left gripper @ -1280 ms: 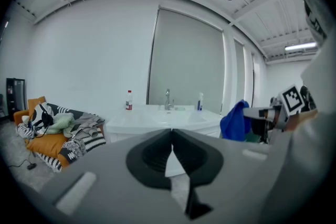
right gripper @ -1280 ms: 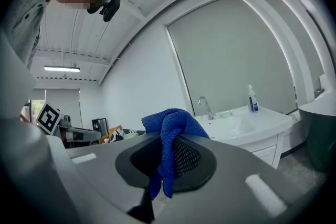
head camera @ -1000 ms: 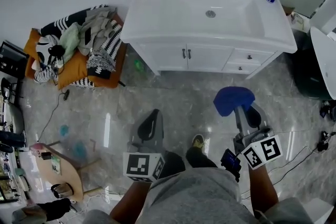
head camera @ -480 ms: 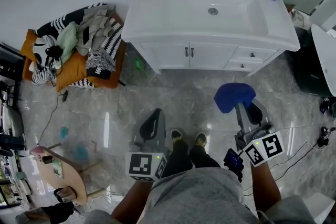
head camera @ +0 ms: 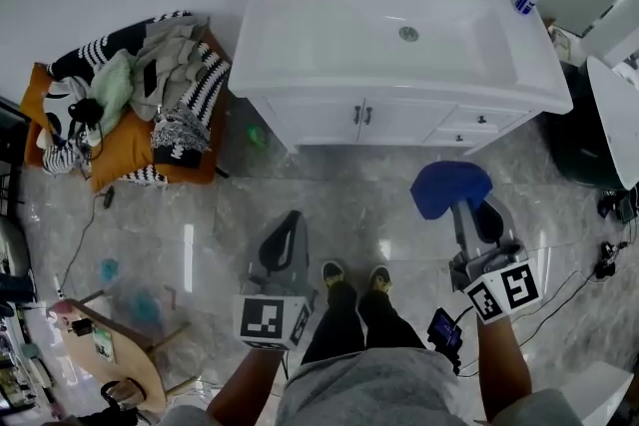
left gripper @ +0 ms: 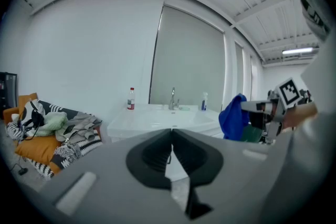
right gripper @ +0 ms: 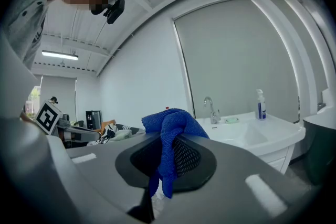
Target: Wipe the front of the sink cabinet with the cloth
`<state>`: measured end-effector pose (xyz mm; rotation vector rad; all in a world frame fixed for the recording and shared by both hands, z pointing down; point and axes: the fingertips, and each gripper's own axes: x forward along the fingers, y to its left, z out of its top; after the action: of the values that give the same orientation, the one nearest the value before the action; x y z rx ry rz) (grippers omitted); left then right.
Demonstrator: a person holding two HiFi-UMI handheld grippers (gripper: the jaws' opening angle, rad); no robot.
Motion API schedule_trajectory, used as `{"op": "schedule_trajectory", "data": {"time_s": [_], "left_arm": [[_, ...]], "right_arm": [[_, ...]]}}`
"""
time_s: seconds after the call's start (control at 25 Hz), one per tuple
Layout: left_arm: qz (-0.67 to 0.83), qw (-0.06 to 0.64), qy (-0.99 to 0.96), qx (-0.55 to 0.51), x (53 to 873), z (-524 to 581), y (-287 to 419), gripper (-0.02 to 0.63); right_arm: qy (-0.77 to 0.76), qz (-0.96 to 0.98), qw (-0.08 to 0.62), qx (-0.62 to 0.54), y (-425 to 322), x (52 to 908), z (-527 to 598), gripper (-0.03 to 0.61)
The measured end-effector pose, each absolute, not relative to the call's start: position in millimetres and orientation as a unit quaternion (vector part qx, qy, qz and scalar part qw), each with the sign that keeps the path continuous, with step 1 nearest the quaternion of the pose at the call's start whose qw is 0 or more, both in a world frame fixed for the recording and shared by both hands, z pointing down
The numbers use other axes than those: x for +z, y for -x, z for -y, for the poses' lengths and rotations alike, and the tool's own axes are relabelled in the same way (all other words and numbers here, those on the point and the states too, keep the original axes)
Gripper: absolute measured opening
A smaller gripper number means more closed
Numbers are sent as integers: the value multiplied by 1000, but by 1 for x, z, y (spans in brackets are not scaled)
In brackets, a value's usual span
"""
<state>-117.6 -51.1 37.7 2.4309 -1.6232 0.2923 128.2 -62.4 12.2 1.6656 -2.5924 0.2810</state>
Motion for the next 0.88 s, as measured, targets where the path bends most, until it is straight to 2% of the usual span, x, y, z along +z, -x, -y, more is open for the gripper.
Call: {"op": "schedule_trajectory", "data": {"time_s": [0.32,0.88], "left_arm": [[538,113,-829,98,92,91,113,12],[550,113,-822,100,324,169,72,12]], "right_arm": [[-554,829,41,62,-141,45,108,32],[-591,805,48,35,-212,273,205,32]]}}
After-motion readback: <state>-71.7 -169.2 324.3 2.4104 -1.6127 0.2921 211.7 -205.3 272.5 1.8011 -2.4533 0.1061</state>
